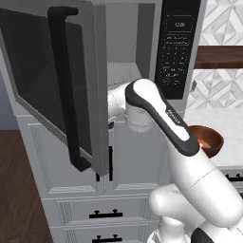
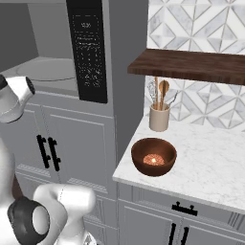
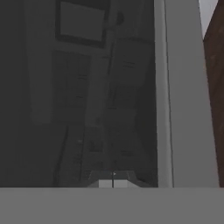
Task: Open the microwave, place the bowl with waffle inside the microwave, then close the microwave door and turn it on.
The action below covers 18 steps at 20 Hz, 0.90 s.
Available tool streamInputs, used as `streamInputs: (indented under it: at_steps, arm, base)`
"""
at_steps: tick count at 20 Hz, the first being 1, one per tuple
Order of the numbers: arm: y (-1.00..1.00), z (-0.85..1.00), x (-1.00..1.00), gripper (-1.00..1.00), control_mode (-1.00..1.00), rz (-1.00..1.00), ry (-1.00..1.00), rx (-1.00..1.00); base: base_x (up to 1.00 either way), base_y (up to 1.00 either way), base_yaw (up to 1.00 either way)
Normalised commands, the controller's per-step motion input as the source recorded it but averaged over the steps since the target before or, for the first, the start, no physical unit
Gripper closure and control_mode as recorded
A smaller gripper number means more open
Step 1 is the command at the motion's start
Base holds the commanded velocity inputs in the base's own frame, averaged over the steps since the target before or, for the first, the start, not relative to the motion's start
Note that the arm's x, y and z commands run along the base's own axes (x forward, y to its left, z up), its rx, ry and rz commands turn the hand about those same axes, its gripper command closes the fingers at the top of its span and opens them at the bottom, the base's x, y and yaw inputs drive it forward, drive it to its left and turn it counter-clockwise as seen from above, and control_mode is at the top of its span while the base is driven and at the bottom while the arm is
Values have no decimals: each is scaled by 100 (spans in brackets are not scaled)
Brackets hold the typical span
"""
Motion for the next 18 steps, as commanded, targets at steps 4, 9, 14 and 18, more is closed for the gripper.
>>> streamInputs:
  at_steps: [4,9,14,18]
  arm:
    - [90,0,-35,100,-100,0,-6,0]
    - [95,0,-31,100,-100,0,-11,0]
    - [100,0,-1,100,-100,-3,-10,0]
    - [39,0,2,100,-100,-11,-8,0]
  base:
    - [0,0,0]
    - [0,0,0]
    - [0,0,0]
    - [0,0,0]
